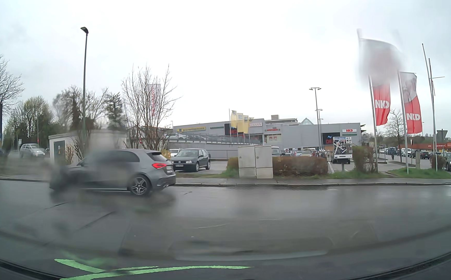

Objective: Follow the waypoints while adhering to traffic rules and regulations

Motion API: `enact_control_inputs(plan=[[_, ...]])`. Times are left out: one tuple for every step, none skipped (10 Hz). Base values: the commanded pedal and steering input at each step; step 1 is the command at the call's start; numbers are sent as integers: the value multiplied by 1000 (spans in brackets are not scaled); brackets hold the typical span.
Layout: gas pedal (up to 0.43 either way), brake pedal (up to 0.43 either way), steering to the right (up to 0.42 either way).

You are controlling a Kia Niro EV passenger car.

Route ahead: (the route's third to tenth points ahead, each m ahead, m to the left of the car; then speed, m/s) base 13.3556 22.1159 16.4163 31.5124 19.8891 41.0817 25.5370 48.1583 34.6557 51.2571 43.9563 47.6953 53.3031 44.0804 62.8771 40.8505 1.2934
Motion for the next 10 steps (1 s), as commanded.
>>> enact_control_inputs(plan=[[98,0,-139],[98,0,-165],[110,0,-185],[110,0,-196],[110,0,-205],[130,0,-207],[138,0,-206],[150,0,-206],[150,0,-216],[150,0,-225]])
